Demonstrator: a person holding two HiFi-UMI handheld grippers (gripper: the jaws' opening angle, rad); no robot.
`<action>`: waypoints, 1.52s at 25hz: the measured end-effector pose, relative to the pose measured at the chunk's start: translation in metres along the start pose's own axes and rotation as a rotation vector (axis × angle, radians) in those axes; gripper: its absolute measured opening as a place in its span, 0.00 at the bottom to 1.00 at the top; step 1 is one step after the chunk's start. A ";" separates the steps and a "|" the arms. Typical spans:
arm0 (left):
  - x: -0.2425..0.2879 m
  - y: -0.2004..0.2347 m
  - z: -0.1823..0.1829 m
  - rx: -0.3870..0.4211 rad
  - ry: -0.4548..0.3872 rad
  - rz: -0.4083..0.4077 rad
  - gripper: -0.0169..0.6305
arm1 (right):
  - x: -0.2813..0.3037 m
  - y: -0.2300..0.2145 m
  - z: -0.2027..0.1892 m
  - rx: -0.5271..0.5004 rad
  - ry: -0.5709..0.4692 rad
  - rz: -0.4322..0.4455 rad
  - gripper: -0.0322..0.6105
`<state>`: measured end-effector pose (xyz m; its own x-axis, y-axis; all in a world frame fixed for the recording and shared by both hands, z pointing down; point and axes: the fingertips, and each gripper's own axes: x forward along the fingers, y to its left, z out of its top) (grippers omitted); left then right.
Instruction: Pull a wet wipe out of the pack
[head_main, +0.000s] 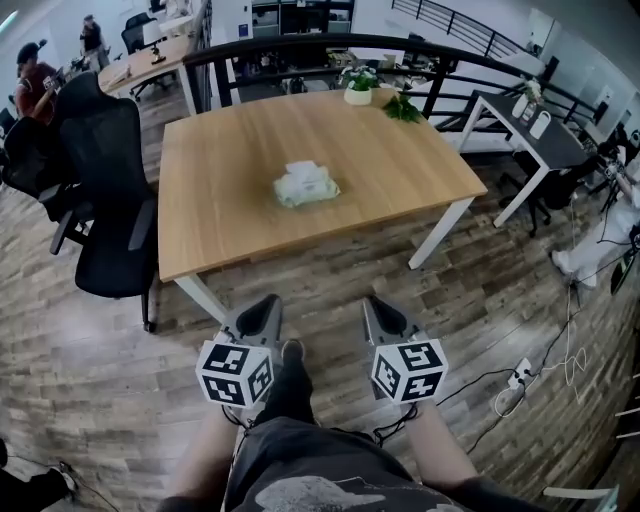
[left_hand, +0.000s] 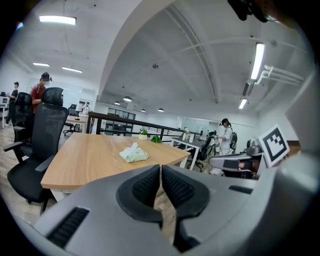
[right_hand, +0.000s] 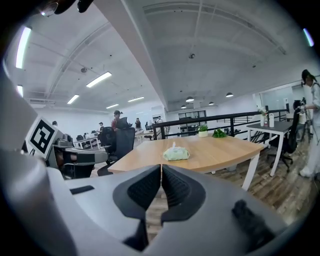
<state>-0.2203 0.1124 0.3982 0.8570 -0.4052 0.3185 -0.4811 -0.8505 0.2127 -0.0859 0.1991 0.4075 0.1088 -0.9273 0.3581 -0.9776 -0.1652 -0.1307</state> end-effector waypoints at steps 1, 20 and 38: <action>0.005 0.002 0.000 -0.004 0.002 -0.004 0.06 | 0.003 -0.004 -0.001 0.004 0.003 -0.013 0.09; 0.129 0.068 0.043 -0.031 0.026 -0.049 0.06 | 0.115 -0.061 0.033 0.016 0.065 -0.038 0.09; 0.237 0.123 0.085 -0.042 0.076 -0.112 0.06 | 0.225 -0.110 0.088 0.027 0.080 -0.089 0.09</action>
<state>-0.0604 -0.1164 0.4217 0.8900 -0.2802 0.3596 -0.3917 -0.8737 0.2886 0.0621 -0.0204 0.4211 0.1789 -0.8791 0.4417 -0.9594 -0.2554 -0.1197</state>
